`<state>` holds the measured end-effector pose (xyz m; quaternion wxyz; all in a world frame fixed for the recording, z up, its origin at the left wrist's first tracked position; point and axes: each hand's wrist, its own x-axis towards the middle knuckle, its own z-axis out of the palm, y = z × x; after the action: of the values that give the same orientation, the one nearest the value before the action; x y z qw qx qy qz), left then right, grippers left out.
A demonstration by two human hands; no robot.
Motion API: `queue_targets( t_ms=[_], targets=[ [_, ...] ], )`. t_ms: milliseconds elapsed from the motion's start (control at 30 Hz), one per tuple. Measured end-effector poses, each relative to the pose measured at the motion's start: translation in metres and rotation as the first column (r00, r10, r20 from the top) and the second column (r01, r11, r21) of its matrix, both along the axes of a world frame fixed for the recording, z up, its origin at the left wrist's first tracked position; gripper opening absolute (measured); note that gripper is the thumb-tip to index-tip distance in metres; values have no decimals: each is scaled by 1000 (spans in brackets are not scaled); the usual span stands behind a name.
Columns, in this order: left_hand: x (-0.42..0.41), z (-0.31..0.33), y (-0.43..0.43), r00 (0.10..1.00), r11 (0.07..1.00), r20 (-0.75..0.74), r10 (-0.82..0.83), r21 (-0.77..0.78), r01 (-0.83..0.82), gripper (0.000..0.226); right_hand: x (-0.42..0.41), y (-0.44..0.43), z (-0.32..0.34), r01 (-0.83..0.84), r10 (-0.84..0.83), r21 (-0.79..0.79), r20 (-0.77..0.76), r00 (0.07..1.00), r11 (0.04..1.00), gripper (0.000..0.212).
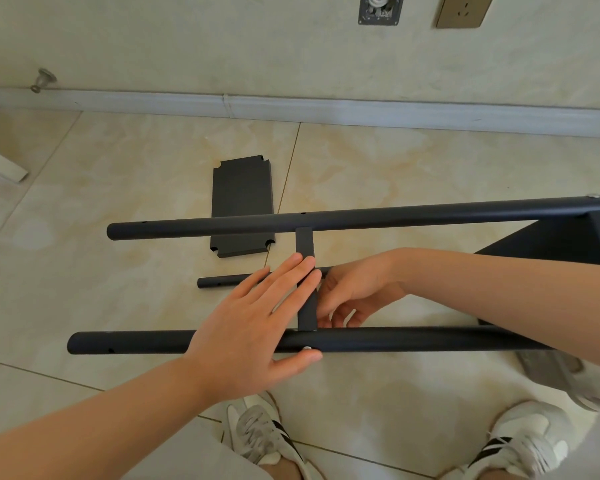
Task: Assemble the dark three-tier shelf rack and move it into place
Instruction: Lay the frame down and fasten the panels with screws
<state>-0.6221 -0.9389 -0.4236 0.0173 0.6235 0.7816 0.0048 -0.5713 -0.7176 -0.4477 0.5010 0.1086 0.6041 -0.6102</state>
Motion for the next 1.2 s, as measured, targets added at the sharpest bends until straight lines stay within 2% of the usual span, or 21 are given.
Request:
queue_targets(
  t_ms=[100,267,400,500,567,867,1067,1200],
  targets=[
    [0,0,0,1000,1000,6,-2,7,2,84,-1,0,1,-8,8,70,0,1000,997,24],
    [0,-2,-1,1000,1000,0,1,-1,-1,83,0,0,-2,29,-29,-65,8,1000,997,25],
    [0,-3,-1,1000,1000,16,2,2,-2,84,-2,-1,-4,-22,22,72,-2,1000,997,23],
    [-1,-4,-1,1000,1000,27,5,10,-5,84,0,1,-4,-2,2,-24,5,1000,1000,29],
    [-1,-4,-1,1000,1000,25,3,15,-4,84,2,1,-5,29,-29,-105,1,1000,994,21],
    [-1,-4,-1,1000,1000,28,1,21,-2,84,-1,5,-2,27,-26,-49,3,1000,998,10],
    [0,-3,-1,1000,1000,30,4,19,-4,84,2,3,-5,42,-47,-135,-36,998,990,20],
    [0,-3,-1,1000,1000,30,2,20,-2,84,0,-1,-7,28,-29,-24,-43,999,999,15]
  ],
)
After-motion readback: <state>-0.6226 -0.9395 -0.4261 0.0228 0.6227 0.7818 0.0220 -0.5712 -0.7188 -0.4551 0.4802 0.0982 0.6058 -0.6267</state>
